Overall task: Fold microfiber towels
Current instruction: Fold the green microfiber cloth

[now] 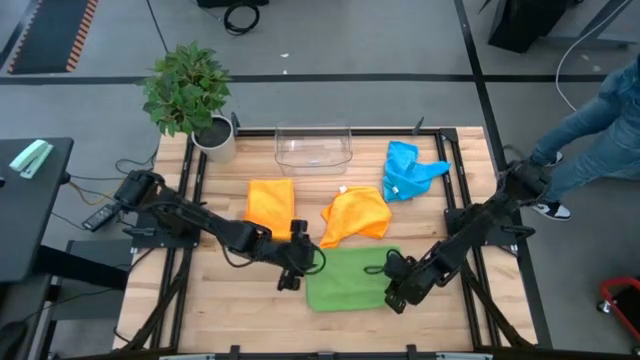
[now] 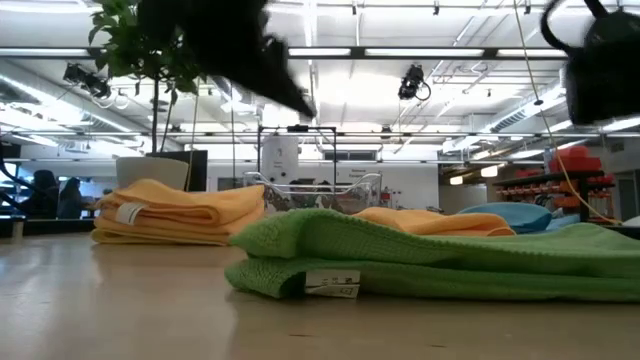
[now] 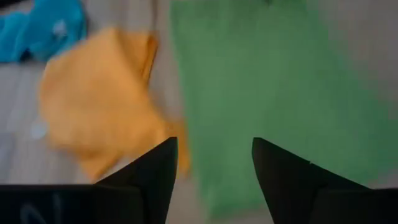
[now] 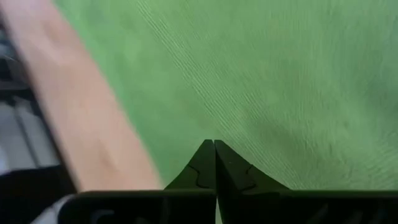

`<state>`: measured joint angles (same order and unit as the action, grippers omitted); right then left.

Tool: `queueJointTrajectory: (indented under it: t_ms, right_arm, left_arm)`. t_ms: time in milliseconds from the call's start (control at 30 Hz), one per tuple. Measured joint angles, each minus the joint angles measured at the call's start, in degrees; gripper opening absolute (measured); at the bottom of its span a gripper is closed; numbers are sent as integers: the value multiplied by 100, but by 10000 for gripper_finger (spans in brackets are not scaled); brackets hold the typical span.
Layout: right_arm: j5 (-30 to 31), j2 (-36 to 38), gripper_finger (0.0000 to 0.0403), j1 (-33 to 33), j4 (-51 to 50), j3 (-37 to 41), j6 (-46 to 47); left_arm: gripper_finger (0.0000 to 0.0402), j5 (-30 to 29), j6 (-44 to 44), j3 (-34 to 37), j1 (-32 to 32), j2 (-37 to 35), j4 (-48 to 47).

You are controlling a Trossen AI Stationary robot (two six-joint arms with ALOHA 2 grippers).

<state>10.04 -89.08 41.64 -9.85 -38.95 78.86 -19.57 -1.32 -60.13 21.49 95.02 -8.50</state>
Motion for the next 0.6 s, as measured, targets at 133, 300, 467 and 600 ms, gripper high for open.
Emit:
queueJointTrajectory:
  t_ms: [133, 300, 467, 600]
  right_arm:
    - [41, 490, 1, -45, -229, -10, -163]
    - [573, 1061, 36, -122, -714, -21, -136]
    - [892, 1391, 103, -432, -2384, 13, 1145]
    - [748, 1408, 163, -290, -2516, 236, 2319]
  left_arm:
    - [205, 299, -727, 3, 105, 258, 569]
    - [180, 715, -1522, 16, 318, 861, 1259]
    - [162, 896, -1954, 16, 632, 1417, 1678]
    - [150, 904, -2414, 12, 735, 1658, 1631]
